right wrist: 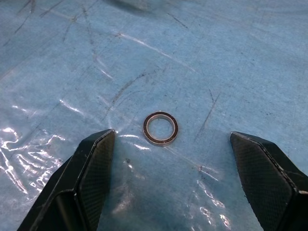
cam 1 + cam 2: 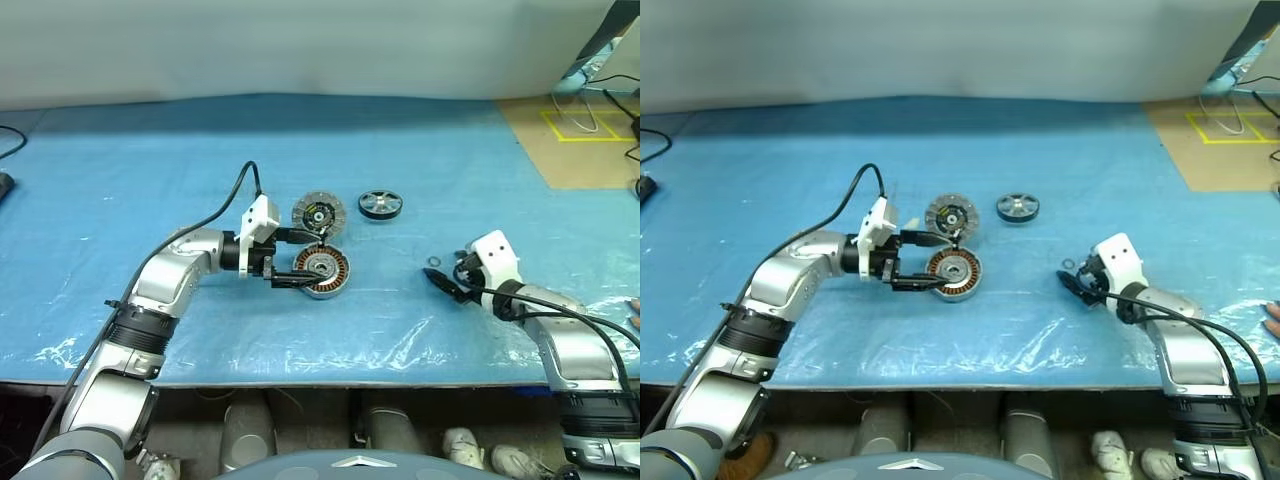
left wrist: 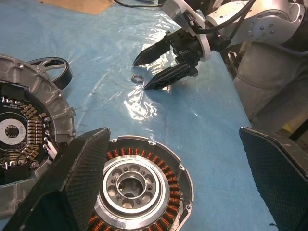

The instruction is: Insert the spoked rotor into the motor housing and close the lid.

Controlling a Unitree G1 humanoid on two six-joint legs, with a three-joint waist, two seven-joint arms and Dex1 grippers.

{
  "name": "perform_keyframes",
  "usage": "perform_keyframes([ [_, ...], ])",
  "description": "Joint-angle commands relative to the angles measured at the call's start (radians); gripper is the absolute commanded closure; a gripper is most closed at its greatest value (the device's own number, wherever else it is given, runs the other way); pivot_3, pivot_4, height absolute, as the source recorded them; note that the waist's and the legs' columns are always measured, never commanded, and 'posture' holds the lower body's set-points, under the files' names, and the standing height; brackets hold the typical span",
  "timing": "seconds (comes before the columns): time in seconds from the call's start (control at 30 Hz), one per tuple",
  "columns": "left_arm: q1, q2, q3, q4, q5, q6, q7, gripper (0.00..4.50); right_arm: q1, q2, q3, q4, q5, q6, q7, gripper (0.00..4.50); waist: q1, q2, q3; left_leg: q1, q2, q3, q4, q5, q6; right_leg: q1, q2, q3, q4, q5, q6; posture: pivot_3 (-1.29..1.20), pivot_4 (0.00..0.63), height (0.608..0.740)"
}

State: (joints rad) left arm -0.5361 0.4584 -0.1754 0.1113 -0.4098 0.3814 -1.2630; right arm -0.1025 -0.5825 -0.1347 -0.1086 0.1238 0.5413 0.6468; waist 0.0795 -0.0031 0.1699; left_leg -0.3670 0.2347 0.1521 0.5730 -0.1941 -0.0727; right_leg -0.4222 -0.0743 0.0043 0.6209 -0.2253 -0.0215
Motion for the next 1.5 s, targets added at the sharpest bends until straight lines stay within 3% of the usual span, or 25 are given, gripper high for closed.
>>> perform_keyframes([
  [0.03, -0.01, 0.007, 0.012, -0.021, -0.004, -0.013, -0.003, 0.0, 0.016, -0.015, 0.043, 0.033, -0.025, -0.007, -0.003, 0.45, 0.0, 0.0, 0.0, 0.0, 0.0, 0.0, 0.0, 0.0, 0.0, 0.0, 0.0, 0.0, 0.0, 0.0, 0.0, 0.0, 0.15, 0.74],
  [0.1, -0.01, 0.008, 0.013, -0.025, -0.004, -0.011, 0.0, 0.0, 0.012, -0.011, 0.047, 0.058, -0.027, -0.021, -0.016, 0.45, -0.001, 0.0, 0.0, 0.002, 0.0, 0.0, 0.0, 0.0, 0.0, 0.002, 0.0, 0.0, 0.0, 0.0, 0.0, 0.0, 0.15, 0.74],
  [0.2, -0.01, 0.012, 0.014, -0.026, -0.003, -0.009, 0.0, 0.0, 0.005, -0.012, 0.062, 0.091, -0.043, -0.047, -0.034, 1.08, -0.005, -0.001, 0.0, 0.003, 0.0, 0.0, 0.0, 0.0, 0.0, 0.004, 0.0, 0.0, 0.0, 0.0, 0.0, 0.0, 0.15, 0.74],
  [0.43, -0.007, 0.021, 0.008, -0.034, -0.004, -0.003, -0.006, 0.0, -0.005, -0.009, 0.075, 0.131, -0.036, -0.073, -0.058, 3.49, -0.006, -0.001, 0.0, 0.009, 0.0, 0.0, 0.0, 0.0, 0.0, 0.01, -0.001, 0.0, -0.001, 0.0, 0.0, 0.0, 0.15, 0.74],
  [0.5, -0.011, 0.024, 0.005, -0.028, -0.001, -0.008, -0.011, 0.0, -0.01, -0.008, 0.083, 0.143, -0.037, -0.071, -0.064, 3.86, -0.007, -0.001, 0.0, 0.011, 0.0, 0.0, 0.0, 0.0, 0.0, 0.014, -0.001, -0.001, -0.003, 0.0, 0.0, 0.0, 0.15, 0.74],
  [0.77, -0.02, 0.021, 0.011, -0.007, 0.006, -0.024, -0.015, 0.0, -0.003, -0.023, 0.085, 0.132, -0.031, -0.069, -0.06, 3.86, -0.008, -0.001, 0.0, 0.015, 0.0, 0.0, -0.004, 0.0, 0.0, 0.017, -0.001, -0.001, -0.009, 0.0, 0.0, 0.0, 0.15, 0.74],
  [0.97, -0.002, 0.048, 0.023, -0.031, -0.008, -0.01, -0.035, 0.0, -0.006, -0.05, 0.069, -0.142, 0.079, 0.013, 0.02, 3.86, -0.007, 0.0, 0.0, 0.014, 0.0, 0.0, -0.01, 0.0, 0.0, 0.016, 0.0, -0.002, -0.014, -0.001, 0.001, 0.0, 0.15, 0.74],
  [1.2, -0.005, 0.063, 0.052, 0.005, 0.004, -0.011, 0.0, 0.0, -0.161, -0.059, 0.142, -0.379, 0.226, 0.185, 0.11, 3.86, -0.01, 0.002, 0.001, 0.012, 0.0, 0.0, -0.012, 0.0, 0.0, 0.013, 0.001, -0.002, -0.013, -0.001, 0.002, 0.0, 0.15, 0.74],
  [1.37, 0.005, 0.097, 0.099, 0.001, -0.035, 0.032, 0.002, 0.0, -0.242, -0.022, 0.205, -0.342, 0.354, 0.262, 0.204, 3.86, -0.008, 0.002, 0.001, 0.011, 0.0, 0.0, -0.012, 0.0, 0.0, 0.013, 0.0, -0.003, -0.014, -0.001, 0.002, 0.0, 0.15, 0.74],
  [1.5, 0.048, 0.116, 0.109, -0.049, -0.046, 0.045, -0.002, 0.0, -0.31, -0.025, 0.355, -0.211, 0.232, 0.178, 0.232, 3.86, -0.01, 0.002, 0.001, 0.011, -0.001, 0.0, -0.011, 0.0, 0.0, 0.013, 0.0, -0.003, -0.014, -0.001, 0.002, 0.0, 0.15, 0.74],
])
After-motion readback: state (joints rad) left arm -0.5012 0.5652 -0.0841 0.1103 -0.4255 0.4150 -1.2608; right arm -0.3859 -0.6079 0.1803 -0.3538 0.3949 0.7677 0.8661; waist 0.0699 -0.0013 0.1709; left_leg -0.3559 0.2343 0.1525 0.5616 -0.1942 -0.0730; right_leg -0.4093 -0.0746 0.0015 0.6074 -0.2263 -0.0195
